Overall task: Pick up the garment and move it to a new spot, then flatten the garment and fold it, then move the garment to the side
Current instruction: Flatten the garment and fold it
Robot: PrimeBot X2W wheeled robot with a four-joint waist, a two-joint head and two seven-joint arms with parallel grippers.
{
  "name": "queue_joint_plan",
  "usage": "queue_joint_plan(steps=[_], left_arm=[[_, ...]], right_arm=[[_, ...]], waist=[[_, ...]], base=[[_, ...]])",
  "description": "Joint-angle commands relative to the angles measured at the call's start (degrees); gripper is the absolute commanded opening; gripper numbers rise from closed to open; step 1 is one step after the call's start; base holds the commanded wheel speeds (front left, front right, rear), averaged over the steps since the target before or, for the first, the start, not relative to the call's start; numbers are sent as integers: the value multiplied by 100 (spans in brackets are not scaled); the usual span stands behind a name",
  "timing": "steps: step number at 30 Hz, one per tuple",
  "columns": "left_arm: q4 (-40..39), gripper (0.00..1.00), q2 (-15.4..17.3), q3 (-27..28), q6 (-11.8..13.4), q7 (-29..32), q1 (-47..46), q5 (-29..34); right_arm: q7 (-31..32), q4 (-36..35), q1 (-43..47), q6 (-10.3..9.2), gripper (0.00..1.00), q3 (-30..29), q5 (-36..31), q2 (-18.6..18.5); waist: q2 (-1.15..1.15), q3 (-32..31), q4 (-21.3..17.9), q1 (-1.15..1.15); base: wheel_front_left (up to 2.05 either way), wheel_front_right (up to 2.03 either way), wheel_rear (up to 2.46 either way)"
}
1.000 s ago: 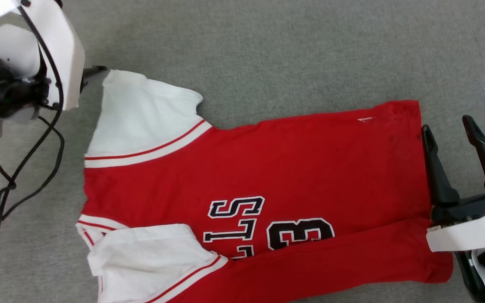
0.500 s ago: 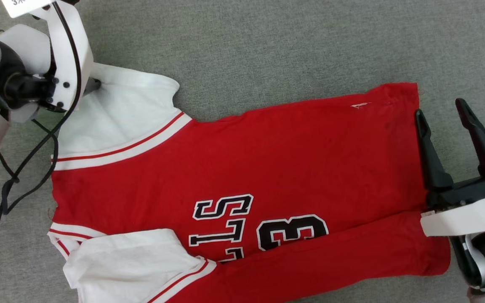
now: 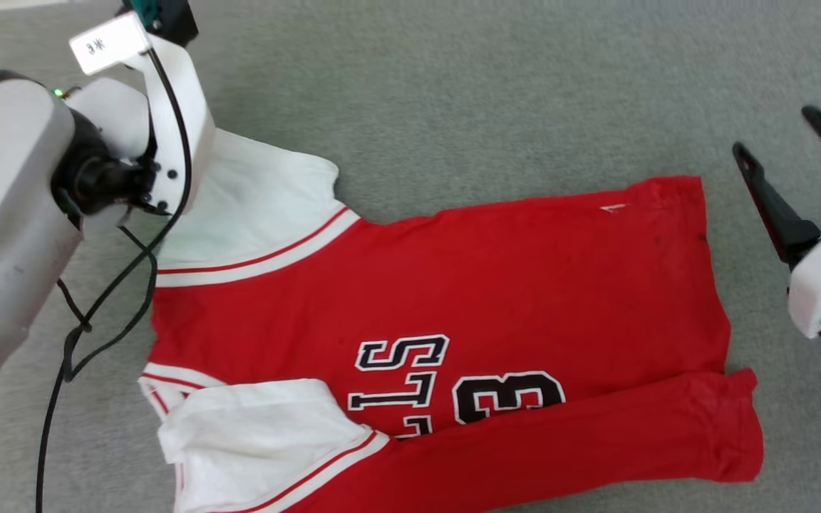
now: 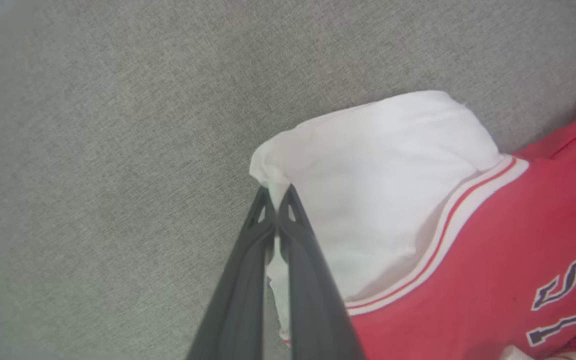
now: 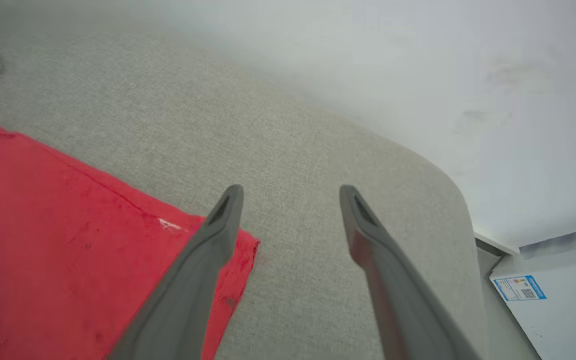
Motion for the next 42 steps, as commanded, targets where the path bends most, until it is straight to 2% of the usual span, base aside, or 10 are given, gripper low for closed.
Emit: queue_joint_plan(steps=[1, 4, 8, 14, 20, 28, 29, 30, 31, 42], left_arm=[[-2, 0, -28, -10, -34, -81, 86, 28], [-71, 0, -85, -50, -96, -214, 146, 34], [-232, 0, -129, -112, -164, -344, 108, 94], [-621, 0, -218, -184, -211, -515, -79, 193], [-860, 0, -282, -222, -239, -616, -199, 256], [-1000, 0, -292, -320, -267, -771, -223, 313], [-1009, 0, -289, -323, -271, -791, -211, 305], [-1019, 0, -285, -322, -267, -830, -192, 292], [-1031, 0, -274, -315, -269, -874, -171, 286], [-1500, 0, 106, -247, -271, -1438, 524, 70]], right_arm=[[411, 59, -175, -4, 100, 160, 288, -181], [1491, 240, -573, -4, 100, 564, 1012, -780], [2644, 492, -1066, -4, 100, 1087, 1862, -1318], [3757, 1073, -1850, -4, 100, 1949, 2469, -1595], [3695, 1670, -2144, -4, 100, 2202, 2496, -1401], [3576, 2123, -1709, 7, 100, 2863, 2825, -1351], [3514, 2158, -1701, 7, 46, 2890, 2863, -1352], [3406, 2193, -1714, 7, 7, 2884, 2882, -1343], [3316, 2232, -1740, 6, 0, 2867, 2901, -1353], [1831, 2328, -1580, -4, 0, 2663, 3118, -1517]], waist=[[0, -148, 145, 0], [0, -222, 272, 0], [0, -219, 435, 0], [0, 38, 747, 0], [0, 331, 976, 0], [0, 446, 1110, 0], [0, 430, 1108, 0], [0, 401, 1103, 0], [0, 366, 1097, 0], [0, -526, 1102, 0]], base=[[0, 0, 0], [0, 0, 0], [0, 0, 0], [0, 0, 0], [0, 0, 0], [0, 0, 0], [0, 0, 0], [0, 0, 0], [0, 0, 0], [0, 0, 0]])
